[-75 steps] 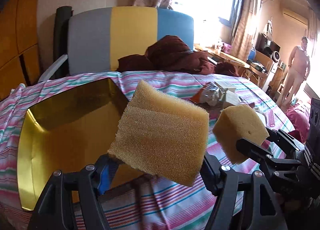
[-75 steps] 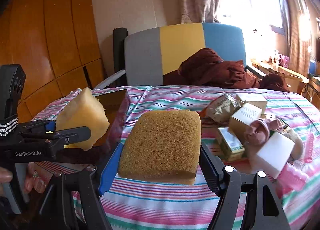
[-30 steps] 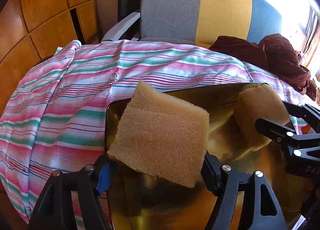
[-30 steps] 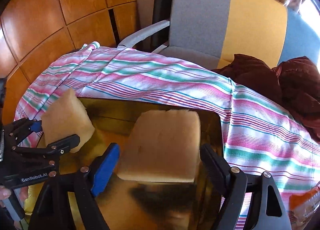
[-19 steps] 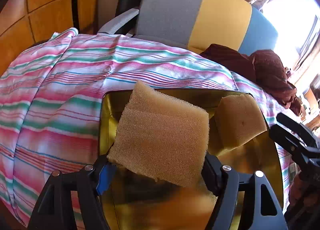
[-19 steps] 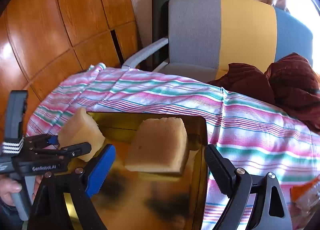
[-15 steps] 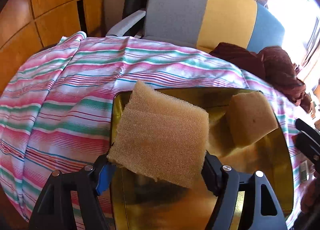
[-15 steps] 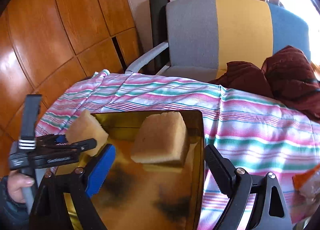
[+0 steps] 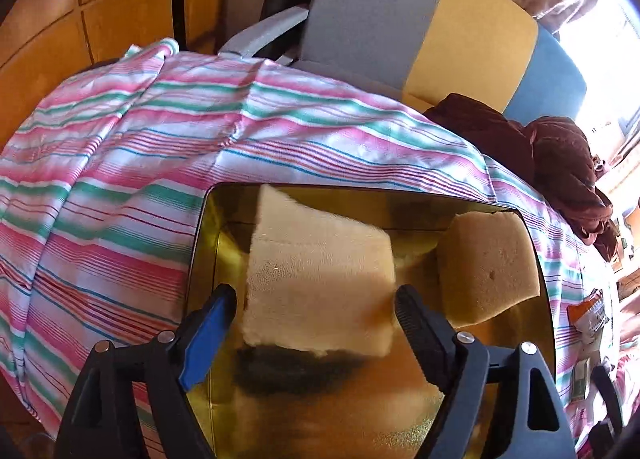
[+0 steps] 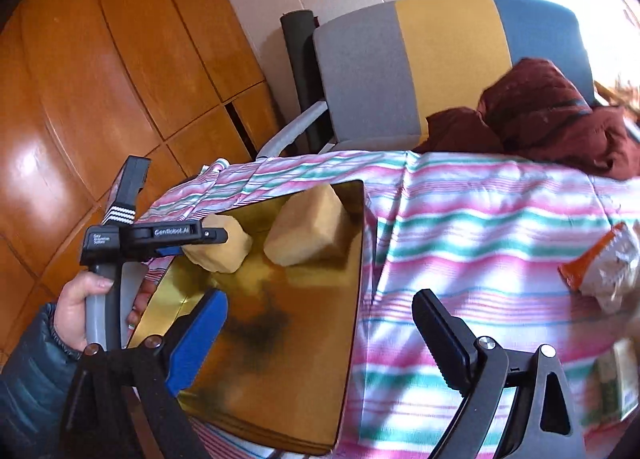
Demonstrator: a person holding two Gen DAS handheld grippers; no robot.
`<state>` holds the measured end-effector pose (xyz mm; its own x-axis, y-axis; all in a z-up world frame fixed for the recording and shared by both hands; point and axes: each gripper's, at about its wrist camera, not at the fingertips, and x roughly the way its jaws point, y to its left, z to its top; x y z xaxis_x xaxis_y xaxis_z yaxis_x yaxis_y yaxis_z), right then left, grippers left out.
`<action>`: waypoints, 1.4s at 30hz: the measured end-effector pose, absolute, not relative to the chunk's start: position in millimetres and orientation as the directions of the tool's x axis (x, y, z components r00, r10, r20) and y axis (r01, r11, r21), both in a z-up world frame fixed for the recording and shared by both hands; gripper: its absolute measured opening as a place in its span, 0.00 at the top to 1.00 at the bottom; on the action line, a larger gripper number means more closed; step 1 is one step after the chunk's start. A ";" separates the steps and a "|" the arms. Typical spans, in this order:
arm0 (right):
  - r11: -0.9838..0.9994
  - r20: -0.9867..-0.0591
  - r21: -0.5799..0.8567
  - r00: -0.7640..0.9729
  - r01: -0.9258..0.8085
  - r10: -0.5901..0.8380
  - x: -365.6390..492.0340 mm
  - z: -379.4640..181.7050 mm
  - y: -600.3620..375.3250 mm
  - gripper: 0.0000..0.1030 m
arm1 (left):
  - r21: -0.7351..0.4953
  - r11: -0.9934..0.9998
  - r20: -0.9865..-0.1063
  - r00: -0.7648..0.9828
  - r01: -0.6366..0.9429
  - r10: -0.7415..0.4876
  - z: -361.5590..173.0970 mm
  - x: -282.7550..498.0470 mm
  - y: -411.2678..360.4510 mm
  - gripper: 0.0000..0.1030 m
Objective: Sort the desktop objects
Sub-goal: 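Open both tools to drop the two sponges into the gold tray, then grasp the green-and-white medicine box with the left tool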
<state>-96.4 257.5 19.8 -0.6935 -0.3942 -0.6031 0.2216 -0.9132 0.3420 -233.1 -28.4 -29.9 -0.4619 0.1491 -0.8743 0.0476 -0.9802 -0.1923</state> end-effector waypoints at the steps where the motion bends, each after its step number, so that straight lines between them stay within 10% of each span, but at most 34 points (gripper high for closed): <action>1: -0.912 -0.601 0.350 -0.694 0.216 -0.395 -92.5 18.3 260.2 0.08 | -0.207 -0.977 -0.868 -0.472 0.057 0.156 -27.8 -231.6 -29.5 0.19; 11: -0.909 -0.596 0.399 -0.719 0.121 -0.358 -47.8 -2.9 312.9 0.08 | -0.135 -0.987 -0.814 -0.578 0.089 0.060 0.8 -201.8 -34.9 0.20; 27: -0.865 -0.606 0.391 -0.795 -0.315 0.016 79.9 -22.2 473.2 0.06 | -0.248 -0.781 -0.731 -0.419 -0.573 0.539 5.2 -71.9 168.9 0.20; 42: -0.834 -0.515 0.422 -0.851 -0.355 0.102 115.5 -18.5 521.6 0.03 | -0.295 -0.719 -0.817 -0.225 -0.629 0.532 -31.4 -69.1 308.0 0.20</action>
